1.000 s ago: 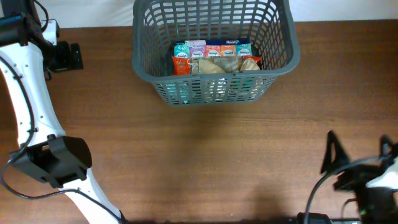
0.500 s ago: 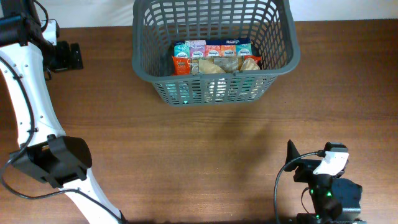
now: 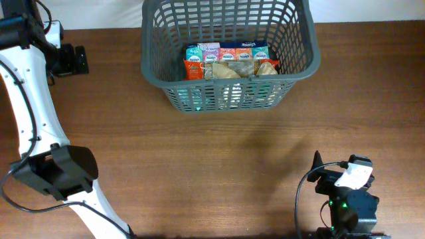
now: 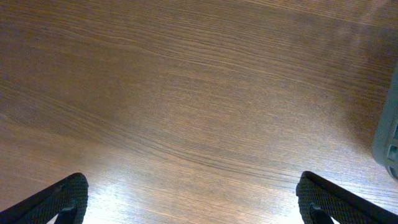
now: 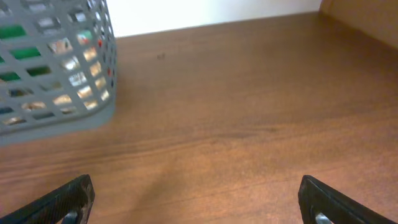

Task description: Pack container

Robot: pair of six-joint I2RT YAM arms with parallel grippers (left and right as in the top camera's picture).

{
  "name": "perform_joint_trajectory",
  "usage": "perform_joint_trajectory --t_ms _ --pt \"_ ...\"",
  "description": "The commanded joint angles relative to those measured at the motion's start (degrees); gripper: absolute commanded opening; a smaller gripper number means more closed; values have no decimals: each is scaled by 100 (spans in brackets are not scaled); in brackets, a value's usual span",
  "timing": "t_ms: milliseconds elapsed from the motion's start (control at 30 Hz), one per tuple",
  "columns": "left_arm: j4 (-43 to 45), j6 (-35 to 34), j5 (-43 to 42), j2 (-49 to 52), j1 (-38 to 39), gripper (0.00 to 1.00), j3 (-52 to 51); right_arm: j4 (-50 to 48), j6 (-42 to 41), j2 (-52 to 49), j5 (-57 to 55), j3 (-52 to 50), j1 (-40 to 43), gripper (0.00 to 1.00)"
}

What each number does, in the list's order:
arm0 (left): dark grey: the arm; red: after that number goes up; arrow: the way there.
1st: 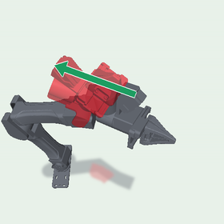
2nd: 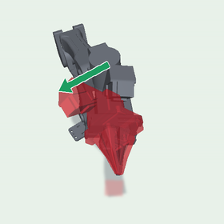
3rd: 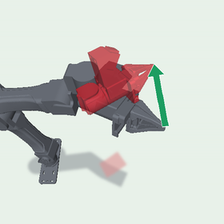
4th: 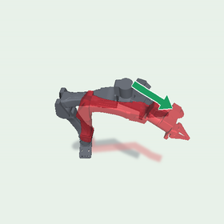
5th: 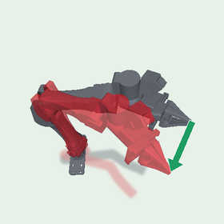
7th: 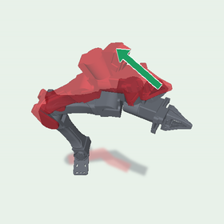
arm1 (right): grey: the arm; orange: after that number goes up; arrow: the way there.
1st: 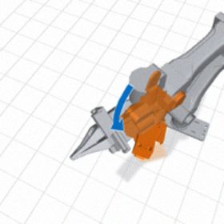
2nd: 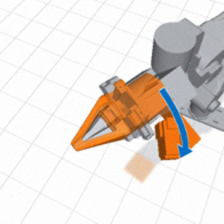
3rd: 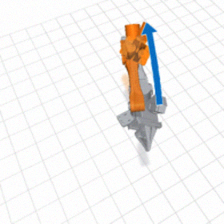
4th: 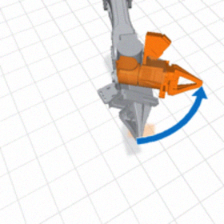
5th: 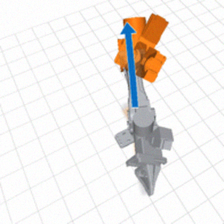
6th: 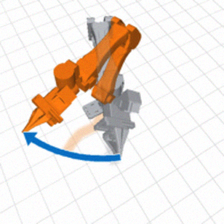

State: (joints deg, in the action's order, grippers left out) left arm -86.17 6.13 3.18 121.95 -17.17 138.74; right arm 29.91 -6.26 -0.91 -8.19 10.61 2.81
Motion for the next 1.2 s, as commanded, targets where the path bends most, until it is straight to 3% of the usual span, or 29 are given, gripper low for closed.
perform_joint_trajectory --t_ms 0,700,933,1167 --pt "0 -72 -42 4 -26 99 4 -33 -46 72 -153 -247 -48 99" --pt "0 -72 -44 83 -7 99 4 -96 -46 72 -151 -256 -50 99" --pt "0 -72 -42 -247 413 99 4 -96 -46 72 -151 -256 -50 99" --pt "0 -72 -42 -1259 1213 99 -72 -94 -46 72 -151 -256 -50 99"
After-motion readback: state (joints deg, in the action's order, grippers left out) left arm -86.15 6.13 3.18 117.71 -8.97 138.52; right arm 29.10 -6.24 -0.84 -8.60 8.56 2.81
